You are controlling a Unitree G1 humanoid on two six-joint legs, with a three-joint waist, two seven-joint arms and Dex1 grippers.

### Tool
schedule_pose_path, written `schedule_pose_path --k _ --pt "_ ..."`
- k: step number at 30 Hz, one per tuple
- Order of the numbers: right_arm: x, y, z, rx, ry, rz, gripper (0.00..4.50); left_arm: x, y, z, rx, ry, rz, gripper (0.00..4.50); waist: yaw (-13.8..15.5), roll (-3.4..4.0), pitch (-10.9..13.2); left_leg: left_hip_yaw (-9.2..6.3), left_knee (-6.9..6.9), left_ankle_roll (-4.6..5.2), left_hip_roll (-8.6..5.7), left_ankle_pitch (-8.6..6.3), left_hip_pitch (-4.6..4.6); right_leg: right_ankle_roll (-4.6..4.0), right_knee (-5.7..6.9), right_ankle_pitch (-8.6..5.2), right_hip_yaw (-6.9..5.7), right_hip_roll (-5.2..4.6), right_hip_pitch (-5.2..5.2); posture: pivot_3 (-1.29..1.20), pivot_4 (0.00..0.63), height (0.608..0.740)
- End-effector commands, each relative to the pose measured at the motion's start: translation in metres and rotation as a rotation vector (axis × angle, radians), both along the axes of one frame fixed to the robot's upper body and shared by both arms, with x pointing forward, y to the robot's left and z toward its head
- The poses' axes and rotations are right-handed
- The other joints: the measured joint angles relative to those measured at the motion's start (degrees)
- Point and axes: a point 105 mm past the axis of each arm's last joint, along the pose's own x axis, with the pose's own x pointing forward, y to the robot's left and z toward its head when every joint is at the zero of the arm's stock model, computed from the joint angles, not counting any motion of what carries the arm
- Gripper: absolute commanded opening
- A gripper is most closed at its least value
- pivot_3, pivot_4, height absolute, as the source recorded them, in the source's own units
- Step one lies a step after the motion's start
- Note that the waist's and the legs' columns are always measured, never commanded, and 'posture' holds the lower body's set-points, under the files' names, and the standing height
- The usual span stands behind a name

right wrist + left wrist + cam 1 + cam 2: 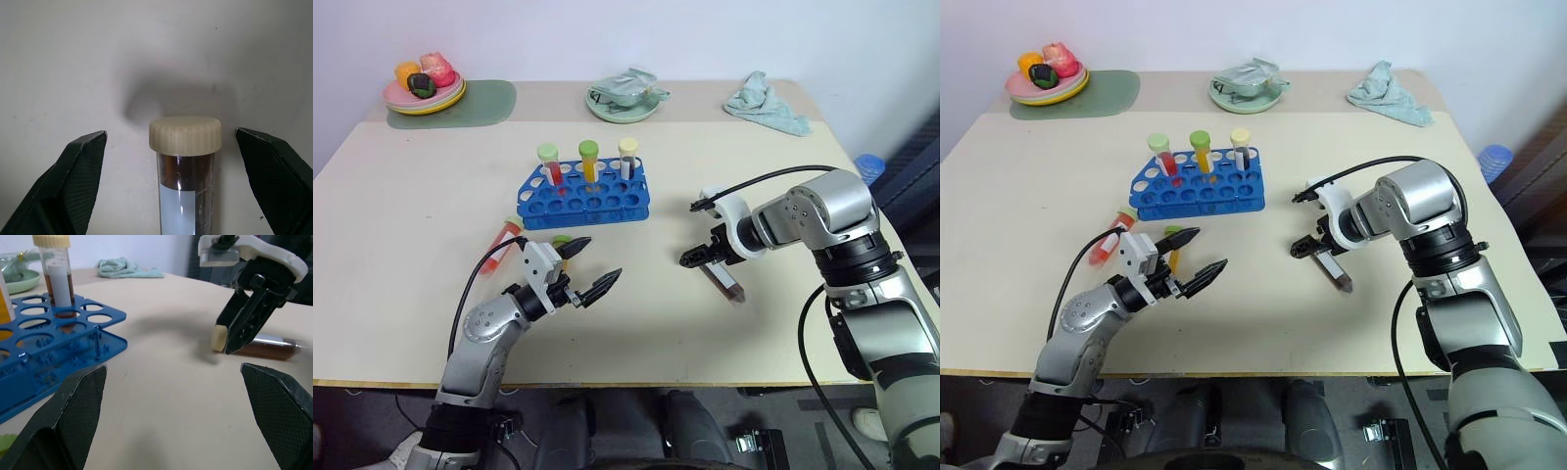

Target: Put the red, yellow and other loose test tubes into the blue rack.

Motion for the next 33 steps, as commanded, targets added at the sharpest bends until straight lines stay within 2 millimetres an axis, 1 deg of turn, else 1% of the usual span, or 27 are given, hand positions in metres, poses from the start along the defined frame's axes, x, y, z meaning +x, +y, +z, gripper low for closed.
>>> schedule_pose_path --k 1,3,6,8,10,16,18,20,22,23,24,26,28,30,33 --pt "-0.001 0.01 -0.002 0.03 0.022 0.014 4.29 -0.003 -0.002 0.01 -0.008 -0.036 -0.004 4.5 0.0 0.0 0.0 0.0 0.0 0.0 0.01 0.0 0.0 0.0 0.0 0.0 0.0 0.01 0.0 0.0 0.15 0.74" --pt "0.0 0.011 -0.002 0.032 0.021 0.013 4.29 -0.003 -0.002 0.011 -0.008 -0.036 -0.005 4.5 0.0 0.0 0.0 0.01 0.0 0.0 0.02 0.0 0.0 -0.01 0.0 0.0 0.01 0.02 0.0 0.0 0.15 0.74" --pt "0.0 0.012 -0.003 0.031 0.019 0.013 3.47 -0.003 -0.003 0.011 -0.008 -0.035 -0.005 4.5 0.04 0.0 0.0 0.01 0.0 0.0 0.03 0.0 0.0 -0.01 0.0 0.0 0.01 0.03 -0.01 0.0 0.15 0.74" --pt "0.0 0.013 -0.003 0.03 0.018 0.012 2.56 -0.003 -0.003 0.012 -0.007 -0.035 -0.004 4.5 0.07 0.0 0.0 0.02 -0.02 0.0 0.03 0.0 0.0 -0.01 0.0 0.0 0.02 0.03 -0.02 0.0 0.15 0.74" --pt "0.0 0.013 -0.003 0.03 0.019 0.015 1.49 -0.003 -0.003 0.012 -0.006 -0.035 -0.003 4.5 0.14 0.0 0.0 0.03 -0.02 0.0 0.03 0.0 -0.01 -0.01 -0.01 0.0 0.01 0.02 -0.04 0.0 0.15 0.74" --pt "-0.001 0.014 -0.002 0.034 0.01 0.024 1.49 -0.004 -0.002 0.013 -0.005 -0.032 -0.003 4.5 0.15 0.0 0.0 0.03 -0.03 0.01 0.02 0.0 -0.02 -0.01 -0.02 0.0 0.02 0.02 -0.03 0.0 0.15 0.74" --pt "-0.002 0.016 0.003 0.032 -0.02 0.042 1.49 -0.004 -0.002 0.013 -0.005 -0.032 -0.004 4.5 0.16 0.0 0.0 0.03 -0.03 0.01 0.02 0.0 -0.02 -0.01 -0.02 0.0 0.01 0.02 -0.03 0.0 0.15 0.74" --pt "0.0 0.023 0.017 0.074 -0.061 0.067 1.49 -0.004 -0.001 0.012 -0.003 -0.031 -0.004 4.5 0.14 0.03 0.02 0.03 -0.03 0.01 0.02 0.0 -0.03 -0.01 -0.02 0.0 0.01 0.02 -0.06 0.0 0.15 0.74" --pt "0.003 0.033 0.041 0.148 -0.146 0.101 1.49 -0.004 0.0 0.012 -0.002 -0.029 -0.004 4.5 0.16 0.04 0.03 0.04 -0.03 0.01 0.02 0.0 -0.06 -0.01 -0.02 0.0 0.02 0.02 -0.1 0.0 0.15 0.74" --pt "0.005 0.039 0.056 0.214 -0.184 0.106 1.49 -0.004 0.0 0.012 -0.001 -0.029 -0.004 4.5 0.13 0.05 0.04 0.03 -0.03 0.01 0.02 0.0 -0.1 -0.01 -0.01 0.0 0.02 0.02 -0.14 0.0 0.15 0.74" --pt "0.01 0.045 0.075 0.3 -0.243 0.098 1.49 -0.005 0.0 0.012 0.0 -0.028 -0.004 4.5 0.05 0.06 0.04 0.03 -0.03 0.01 0.02 0.0 -0.14 -0.01 0.0 0.0 0.02 0.02 -0.18 0.0 0.15 0.74" --pt "0.019 0.049 0.104 0.409 -0.348 0.059 1.49 -0.005 0.001 0.012 0.002 -0.025 -0.006 4.5 0.11 0.08 0.06 0.04 -0.03 0.0 0.02 0.0 -0.23 -0.01 0.06 0.0 0.05 0.02 -0.3 0.0 0.15 0.74" --pt "0.023 0.052 0.128 0.52 -0.441 0.038 1.49 -0.005 0.001 0.012 0.004 -0.021 -0.011 4.5 0.32 0.08 0.05 0.03 -0.03 0.0 0.02 0.0 -0.31 0.0 0.08 0.0 0.04 0.02 -0.36 0.0 0.15 0.74" --pt "0.024 0.051 0.139 0.562 -0.477 0.013 1.49 -0.005 0.001 0.012 0.006 -0.019 -0.014 4.5 0.79 0.07 0.05 0.02 -0.02 0.0 0.02 0.0 -0.35 0.0 0.04 0.0 0.02 0.01 -0.35 0.0 0.15 0.74" --pt "0.028 0.054 0.176 0.719 -0.74 -0.004 1.49 -0.004 0.003 0.013 0.013 -0.019 -0.02 4.5 1.27 0.08 0.05 0.05 -0.02 0.0 -0.02 0.0 -0.44 0.0 -0.04 0.0 0.01 -0.05 -0.39 0.0 0.15 0.74"
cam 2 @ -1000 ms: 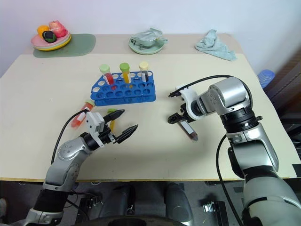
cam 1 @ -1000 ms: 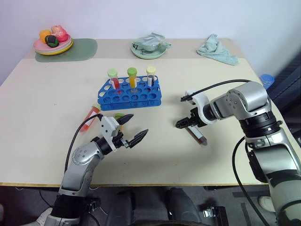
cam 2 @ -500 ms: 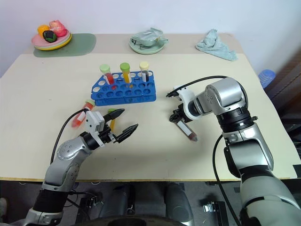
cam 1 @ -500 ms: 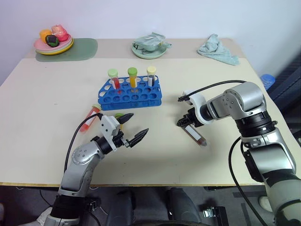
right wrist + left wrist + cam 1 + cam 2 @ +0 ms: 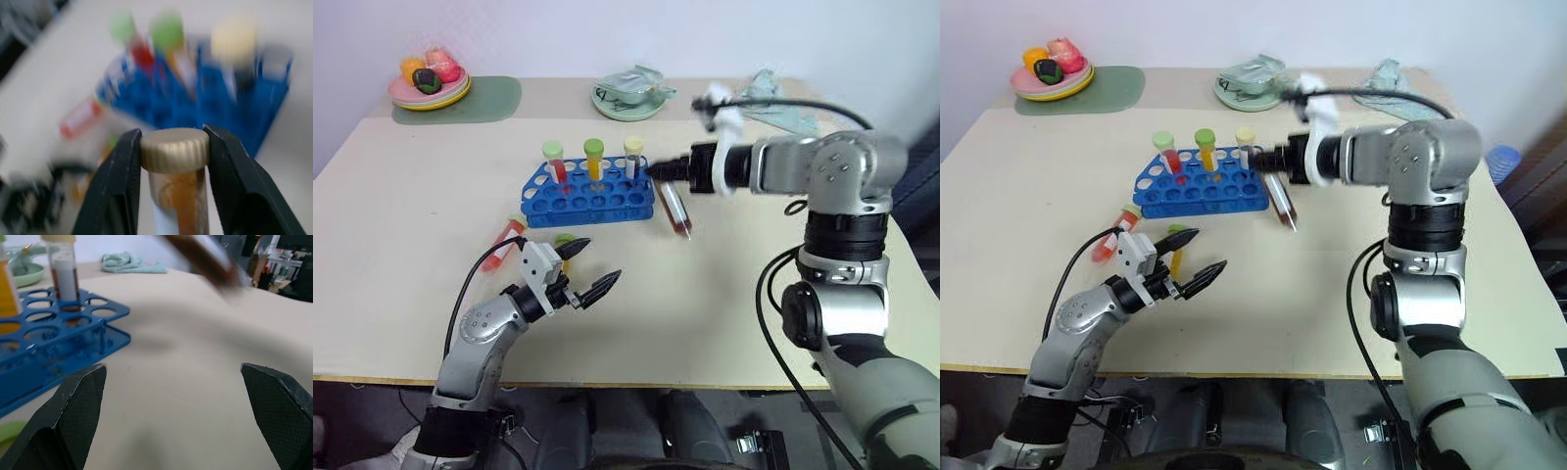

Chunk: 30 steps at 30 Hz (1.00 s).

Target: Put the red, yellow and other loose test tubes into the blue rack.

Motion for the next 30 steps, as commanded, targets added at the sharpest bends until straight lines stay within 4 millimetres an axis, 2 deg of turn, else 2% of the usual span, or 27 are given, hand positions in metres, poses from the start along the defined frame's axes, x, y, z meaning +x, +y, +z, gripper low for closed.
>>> schedule_pose_path --k 1,5,7,9,14,21,30 --pt "0.002 -0.004 0.049 0.21 -0.31 -0.083 1.49 0.0 0.002 0.011 -0.006 -0.036 -0.014 4.5 0.25 0.01 0.0 0.01 0.0 0.0 0.0 0.0 -0.04 0.0 0.02 0.0 0.0 0.0 -0.05 0.0 0.15 0.74" --pt "0.011 -0.011 0.056 0.319 -0.449 -0.188 1.49 0.003 0.006 0.013 -0.006 -0.036 -0.008 4.5 0.29 0.01 0.01 0.01 0.0 0.0 0.0 0.0 -0.07 0.01 0.05 0.0 0.0 0.02 -0.1 0.0 0.15 0.74" --pt "0.012 -0.015 0.062 0.338 -0.604 -0.244 1.49 0.004 0.009 0.014 -0.004 -0.039 0.005 4.5 0.29 0.01 0.01 0.02 0.0 -0.01 0.0 0.0 -0.08 0.01 0.04 0.0 0.0 0.01 -0.11 0.0 0.15 0.74" --pt "0.014 -0.015 0.061 0.348 -0.68 -0.276 1.49 0.006 0.012 0.015 -0.008 -0.043 0.019 4.5 0.28 0.02 0.01 0.02 0.0 -0.01 0.0 0.01 -0.08 0.01 0.06 0.0 0.0 0.01 -0.13 0.0 0.15 0.74" --pt "0.016 -0.013 0.045 0.403 -0.79 -0.344 1.49 0.01 0.023 0.018 -0.001 -0.055 0.075 4.5 -0.04 0.02 0.01 0.03 0.0 -0.02 0.03 0.01 -0.06 0.01 0.11 0.0 0.0 0.02 -0.15 0.0 0.15 0.74" --pt "0.005 0.001 0.014 0.483 -0.879 -0.311 1.49 0.015 0.041 0.022 0.003 -0.071 0.161 4.5 -0.91 0.03 0.01 0.02 0.0 -0.07 0.04 0.04 -0.06 0.01 0.13 0.01 0.0 0.01 -0.14 0.0 0.15 0.74" --pt "0.006 0.023 -0.013 0.542 -0.872 -0.261 1.49 0.016 0.052 0.025 0.014 -0.088 0.226 4.5 -1.05 0.05 0.03 0.01 -0.01 -0.12 0.05 0.07 -0.01 0.01 0.23 0.01 0.0 0.01 -0.14 0.0 0.15 0.74"
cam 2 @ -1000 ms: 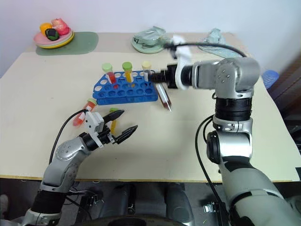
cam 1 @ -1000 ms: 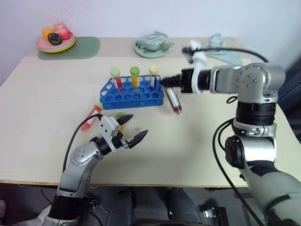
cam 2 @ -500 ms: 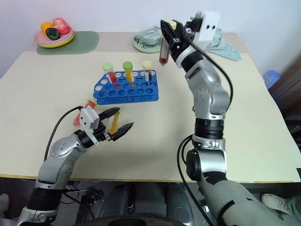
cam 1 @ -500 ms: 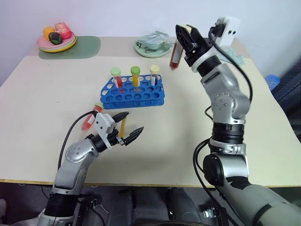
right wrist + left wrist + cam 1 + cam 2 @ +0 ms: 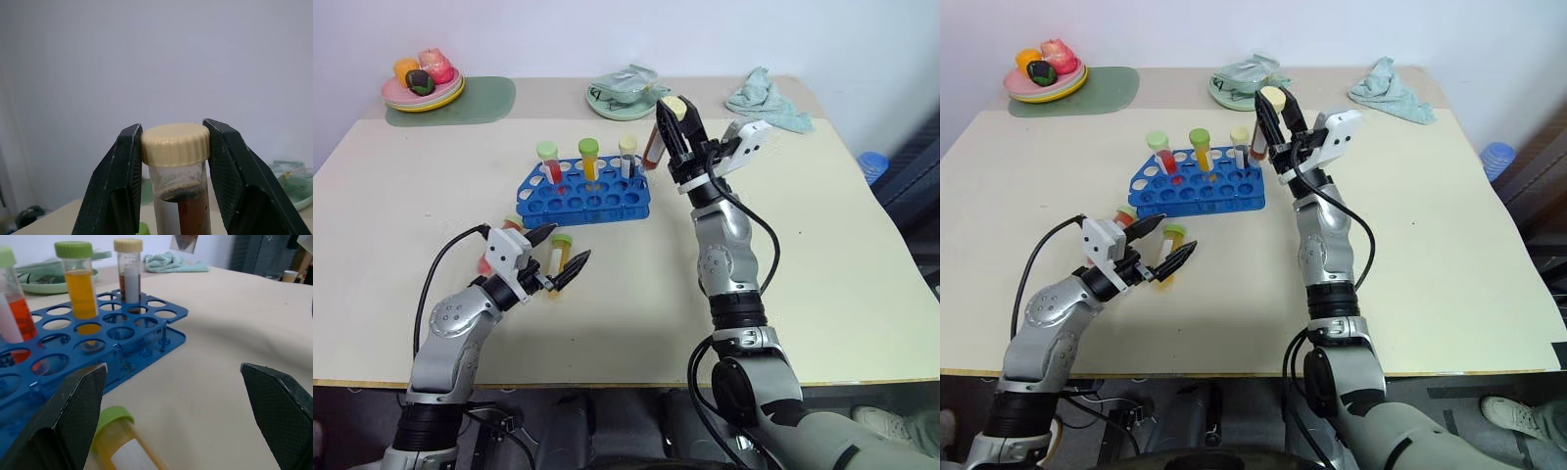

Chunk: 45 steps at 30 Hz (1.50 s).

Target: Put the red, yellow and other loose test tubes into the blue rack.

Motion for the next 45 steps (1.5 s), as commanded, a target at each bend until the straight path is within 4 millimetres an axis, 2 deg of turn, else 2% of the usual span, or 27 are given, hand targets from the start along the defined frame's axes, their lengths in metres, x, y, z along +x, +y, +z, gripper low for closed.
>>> schedule_pose_path --k 1,11,24,29,32,45 --pt "-0.008 0.014 0.004 0.027 -0.073 0.049 1.49 0.001 0.011 0.012 -0.007 -0.053 0.056 4.5 -0.03 0.0 0.0 0.0 0.0 -0.01 0.0 0.0 0.0 0.0 0.0 0.0 0.0 0.0 0.0 0.0 0.15 0.74" --pt "-0.001 0.035 -0.019 0.014 -0.059 0.081 1.49 0.007 0.02 0.018 -0.019 -0.075 0.145 4.5 0.0 0.0 0.0 0.02 0.0 -0.02 -0.01 0.01 0.03 0.0 0.02 0.0 0.0 -0.04 0.03 0.0 0.15 0.74" --pt "0.011 0.049 -0.041 0.028 -0.005 0.099 1.49 0.0 0.017 0.027 -0.037 -0.092 0.153 4.5 -0.14 0.0 0.0 0.04 -0.01 -0.06 0.0 0.03 0.09 0.0 0.08 0.0 0.0 -0.05 0.04 0.0 0.15 0.74" --pt "0.014 0.048 -0.05 0.017 0.019 0.093 1.49 -0.001 0.019 0.028 -0.034 -0.093 0.158 4.5 -0.09 0.0 0.0 0.05 -0.01 -0.06 0.01 0.03 0.11 0.0 0.1 0.0 0.01 -0.05 0.04 0.0 0.15 0.74" --pt "0.018 0.041 -0.053 -0.001 0.03 0.067 1.49 -0.002 0.019 0.029 -0.033 -0.096 0.16 4.5 -0.1 0.0 0.0 0.06 -0.01 -0.07 0.01 0.03 0.17 0.0 0.09 0.0 0.01 -0.06 0.1 0.0 0.15 0.74" --pt "0.022 0.022 -0.05 -0.015 0.013 0.016 1.49 -0.001 0.012 0.029 -0.048 -0.098 0.128 4.5 -0.09 0.0 0.0 0.06 -0.01 -0.07 0.01 0.03 0.2 0.0 0.09 0.0 0.0 -0.06 0.13 0.0 0.15 0.74"
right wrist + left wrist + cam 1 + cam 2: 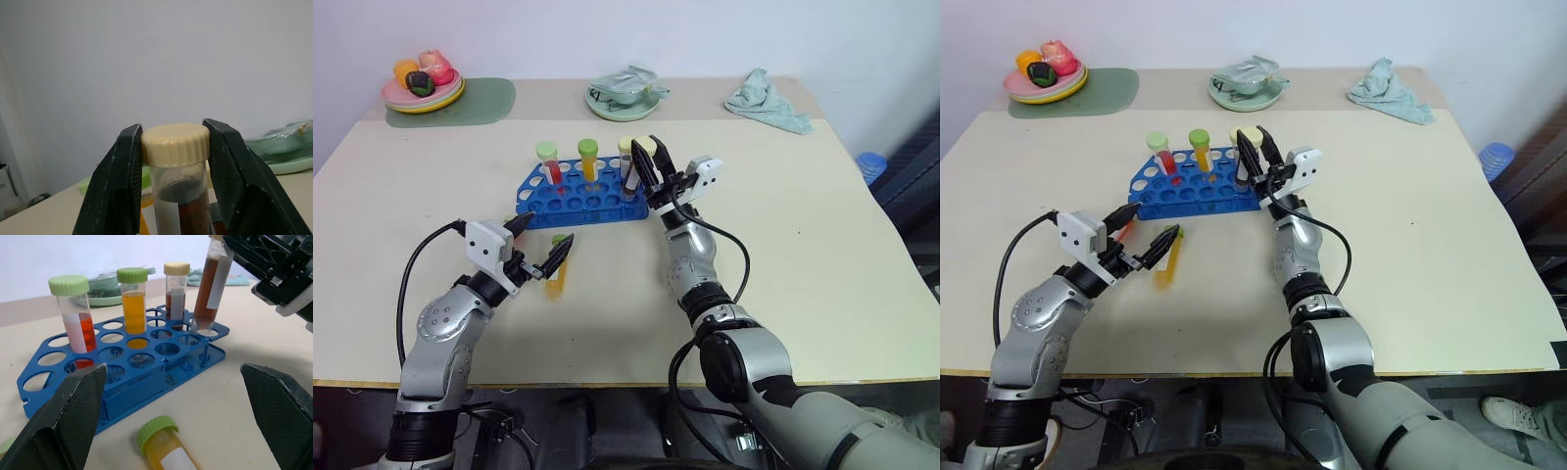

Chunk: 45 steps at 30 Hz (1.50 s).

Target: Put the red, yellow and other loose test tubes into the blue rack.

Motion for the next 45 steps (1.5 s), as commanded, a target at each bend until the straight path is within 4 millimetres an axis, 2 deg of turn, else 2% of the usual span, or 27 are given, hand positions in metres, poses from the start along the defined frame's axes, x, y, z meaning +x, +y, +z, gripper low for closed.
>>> schedule_pose_path --k 1,22,35,45 --pt "0.001 -0.004 0.008 -0.015 -0.034 -0.017 1.49 -0.002 -0.006 0.012 -0.012 -0.05 -0.034 4.5 0.01 0.0 0.0 0.0 0.0 0.0 0.0 0.0 0.0 0.0 0.0 0.0 0.0 0.0 0.0 0.0 0.15 0.74" --pt "-0.012 -0.006 -0.013 -0.069 -0.024 -0.007 1.49 -0.002 -0.007 0.009 -0.013 -0.043 -0.056 4.5 -0.01 0.0 0.0 0.0 -0.04 0.0 0.0 0.0 0.28 0.0 -0.01 0.0 0.0 0.0 0.26 0.0 0.15 0.74" --pt "-0.013 0.012 -0.011 -0.091 -0.024 0.04 1.49 0.0 -0.006 0.007 -0.007 -0.042 -0.058 4.5 -0.06 -0.01 -0.01 0.0 -0.04 0.0 0.0 0.0 0.31 0.0 -0.01 0.0 0.01 0.0 0.28 0.0 0.15 0.74" --pt "-0.008 0.012 -0.009 -0.103 -0.018 0.046 1.49 -0.003 -0.005 0.007 -0.008 -0.045 -0.049 4.5 -0.07 -0.01 -0.01 0.0 -0.04 0.0 0.0 -0.01 0.32 0.0 -0.01 0.0 0.01 0.0 0.29 0.0 0.15 0.74"
